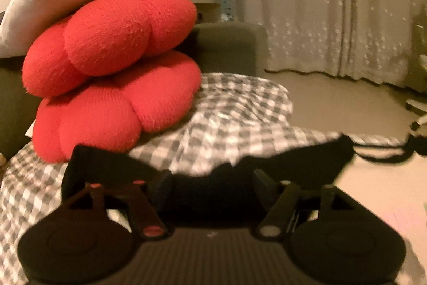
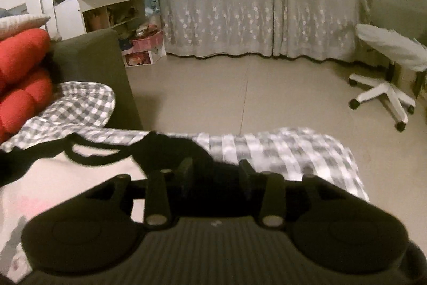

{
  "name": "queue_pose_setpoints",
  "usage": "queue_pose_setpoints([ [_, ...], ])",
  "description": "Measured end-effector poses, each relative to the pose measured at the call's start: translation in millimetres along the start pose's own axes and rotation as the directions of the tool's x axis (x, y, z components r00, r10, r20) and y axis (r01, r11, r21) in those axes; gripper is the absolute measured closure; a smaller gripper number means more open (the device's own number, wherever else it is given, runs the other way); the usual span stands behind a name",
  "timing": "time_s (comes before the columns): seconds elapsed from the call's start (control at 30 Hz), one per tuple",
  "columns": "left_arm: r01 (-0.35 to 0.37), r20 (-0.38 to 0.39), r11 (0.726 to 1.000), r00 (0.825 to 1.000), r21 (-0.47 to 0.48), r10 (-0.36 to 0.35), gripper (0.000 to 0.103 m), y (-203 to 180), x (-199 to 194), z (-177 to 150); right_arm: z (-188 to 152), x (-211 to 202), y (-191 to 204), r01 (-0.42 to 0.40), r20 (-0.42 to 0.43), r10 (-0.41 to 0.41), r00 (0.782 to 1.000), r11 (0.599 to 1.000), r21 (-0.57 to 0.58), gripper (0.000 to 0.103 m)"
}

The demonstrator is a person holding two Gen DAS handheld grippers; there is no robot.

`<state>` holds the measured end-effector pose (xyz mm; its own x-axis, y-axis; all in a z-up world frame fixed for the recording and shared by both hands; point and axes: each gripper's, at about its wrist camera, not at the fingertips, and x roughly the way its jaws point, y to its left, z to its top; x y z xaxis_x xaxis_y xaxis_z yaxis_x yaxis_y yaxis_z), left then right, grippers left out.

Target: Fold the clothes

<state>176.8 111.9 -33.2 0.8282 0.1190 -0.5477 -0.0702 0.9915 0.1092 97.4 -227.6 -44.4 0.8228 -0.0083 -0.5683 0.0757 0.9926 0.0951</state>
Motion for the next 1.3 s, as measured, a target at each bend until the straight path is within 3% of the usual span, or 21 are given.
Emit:
queue_pose_setpoints([
  [0.73,0.108,-0.166,0.993,0.981,0.045,-0.099,0.034,17,-117,-89,-88,-128,3,-0.067,-0.096,0.073,0.993,0.995,0.068,0.061],
  [0.97,0.197,-0.226,0.980,0.956,0.019,-0.188,0.034,33,-141,-113,-118,-147,-5,-0.076,-0.190,0.090,0.978,0.994,0.081,0.061],
  [1.1,0.243,-0.241,0.970,0.941,-0.012,-0.239,0.036,47,-153,-122,-133,-157,-10,-0.112,-0.233,0.140,0.962,0.985,0.127,0.061],
  [1.3,0.321,-0.259,0.939,0.903,-0.126,-0.344,0.046,77,-163,-135,-149,-174,-14,-0.168,-0.278,0.205,0.938,0.974,0.153,0.062],
])
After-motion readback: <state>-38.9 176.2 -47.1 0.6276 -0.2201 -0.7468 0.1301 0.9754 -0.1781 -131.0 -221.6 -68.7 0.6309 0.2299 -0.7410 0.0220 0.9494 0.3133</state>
